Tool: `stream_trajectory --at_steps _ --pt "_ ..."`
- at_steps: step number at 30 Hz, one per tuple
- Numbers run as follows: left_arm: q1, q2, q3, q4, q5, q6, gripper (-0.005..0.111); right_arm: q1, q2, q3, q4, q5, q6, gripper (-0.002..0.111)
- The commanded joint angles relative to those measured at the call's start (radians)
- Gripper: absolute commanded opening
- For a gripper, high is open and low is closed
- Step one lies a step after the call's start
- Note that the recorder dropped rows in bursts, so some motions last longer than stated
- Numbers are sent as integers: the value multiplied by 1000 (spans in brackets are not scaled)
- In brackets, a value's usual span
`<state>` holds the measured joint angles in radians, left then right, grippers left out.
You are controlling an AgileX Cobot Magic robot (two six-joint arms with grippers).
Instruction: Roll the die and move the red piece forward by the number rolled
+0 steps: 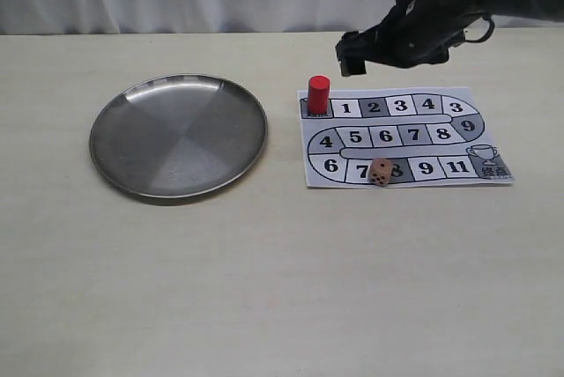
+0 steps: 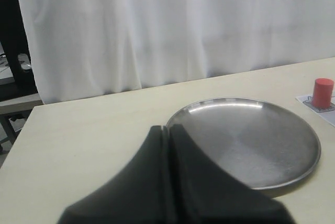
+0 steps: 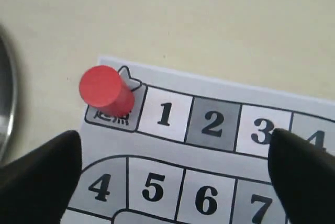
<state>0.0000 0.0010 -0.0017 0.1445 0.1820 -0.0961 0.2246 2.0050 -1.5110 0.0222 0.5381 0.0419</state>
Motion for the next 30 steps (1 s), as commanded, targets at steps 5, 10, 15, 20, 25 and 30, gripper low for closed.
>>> stream_trajectory --at_steps 5,10,15,20,25,30 --pt "-1 -1 2 -4 -9 -2 0 -4 -128 -1 -1 34 3 85" --pt "-1 -1 2 -6 -9 -2 0 -4 -183 -1 -1 90 3 52" --pt "-1 -1 2 -4 -9 -2 0 -4 -240 3 -1 190 3 14" --pt "-1 -1 2 -4 -9 -2 0 -2 -291 52 39 216 3 4" --pt "-1 -1 2 -4 -9 -2 0 -2 -319 166 47 175 -4 4" --pt "-1 -1 2 -4 -9 -2 0 -2 -321 354 84 59 -4 4"
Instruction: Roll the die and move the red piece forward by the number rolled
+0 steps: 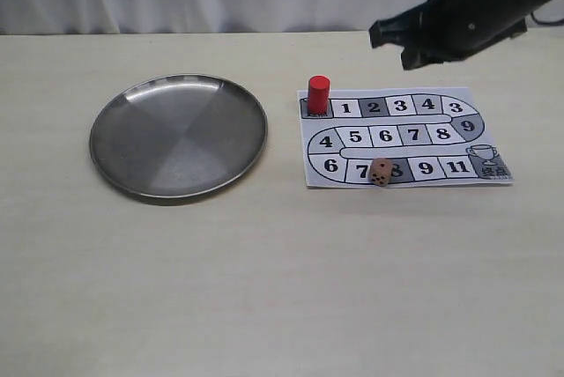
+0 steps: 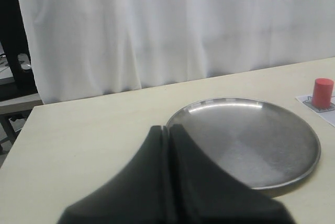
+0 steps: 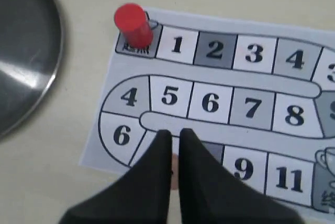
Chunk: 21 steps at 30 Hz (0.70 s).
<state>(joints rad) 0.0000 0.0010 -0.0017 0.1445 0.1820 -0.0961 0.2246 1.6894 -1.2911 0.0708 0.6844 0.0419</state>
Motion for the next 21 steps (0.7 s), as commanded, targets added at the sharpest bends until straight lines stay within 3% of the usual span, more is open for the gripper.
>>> stream_trajectory --at_steps 1,12,21 --pt "-1 -1 2 -4 -9 -2 0 -2 -6 175 57 -108 -4 4" --pt "-1 -1 2 -4 -9 -2 0 -2 4 489 146 -441 -66 4" --pt "-1 -1 2 -4 -9 -2 0 -2 121 524 205 -505 -143 4"
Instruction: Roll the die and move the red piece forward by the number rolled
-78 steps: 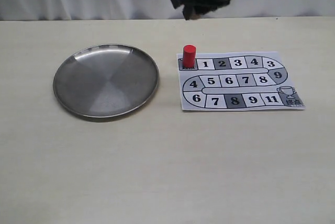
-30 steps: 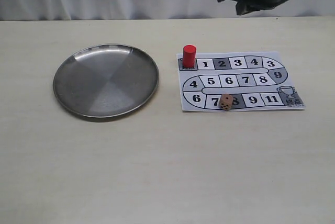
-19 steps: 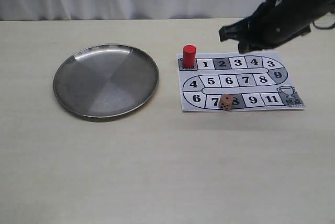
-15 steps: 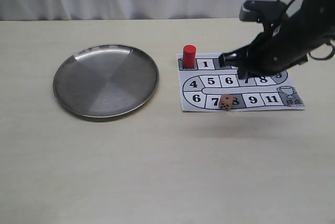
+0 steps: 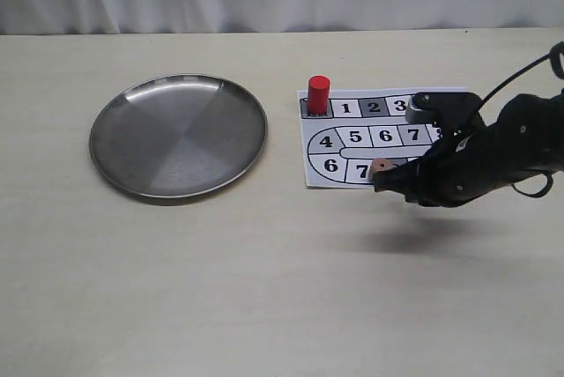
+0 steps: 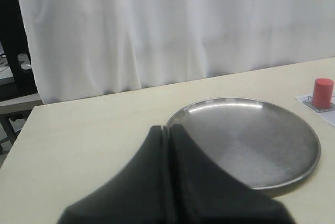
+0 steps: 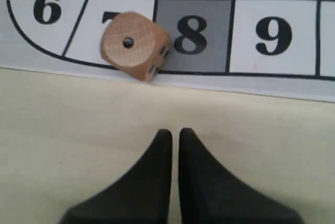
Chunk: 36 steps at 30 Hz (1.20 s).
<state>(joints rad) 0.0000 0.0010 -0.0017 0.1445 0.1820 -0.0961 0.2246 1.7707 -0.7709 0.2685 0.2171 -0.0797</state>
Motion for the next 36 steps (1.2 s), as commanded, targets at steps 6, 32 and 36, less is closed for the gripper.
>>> stream_trajectory --at_steps 6,32,36 --pt "-1 -1 2 -4 -9 -2 0 -2 67 4 8 -55 -40 4" --pt "-1 -1 2 -4 -9 -2 0 -2 66 4 8 -87 -236 4" --pt "-1 -1 2 -4 -9 -2 0 -2 66 4 8 -85 -234 4"
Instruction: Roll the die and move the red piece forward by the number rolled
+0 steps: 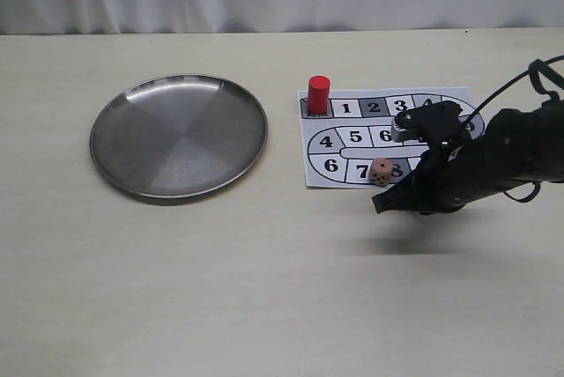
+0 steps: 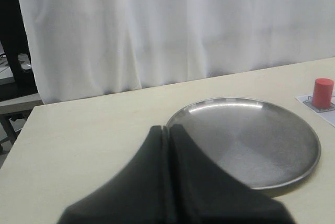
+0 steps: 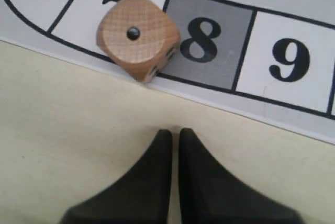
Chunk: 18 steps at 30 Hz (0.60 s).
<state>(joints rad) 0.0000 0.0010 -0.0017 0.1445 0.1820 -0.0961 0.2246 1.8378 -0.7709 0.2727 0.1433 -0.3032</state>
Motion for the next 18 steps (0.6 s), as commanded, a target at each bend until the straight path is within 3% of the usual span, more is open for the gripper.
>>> stream_trajectory --at_steps 1,18 --pt "-1 -1 2 -4 -9 -2 0 -2 -1 4 3 -7 -11 4" --pt "-1 -1 2 -4 -9 -2 0 24 22 6 3 -15 -44 4"
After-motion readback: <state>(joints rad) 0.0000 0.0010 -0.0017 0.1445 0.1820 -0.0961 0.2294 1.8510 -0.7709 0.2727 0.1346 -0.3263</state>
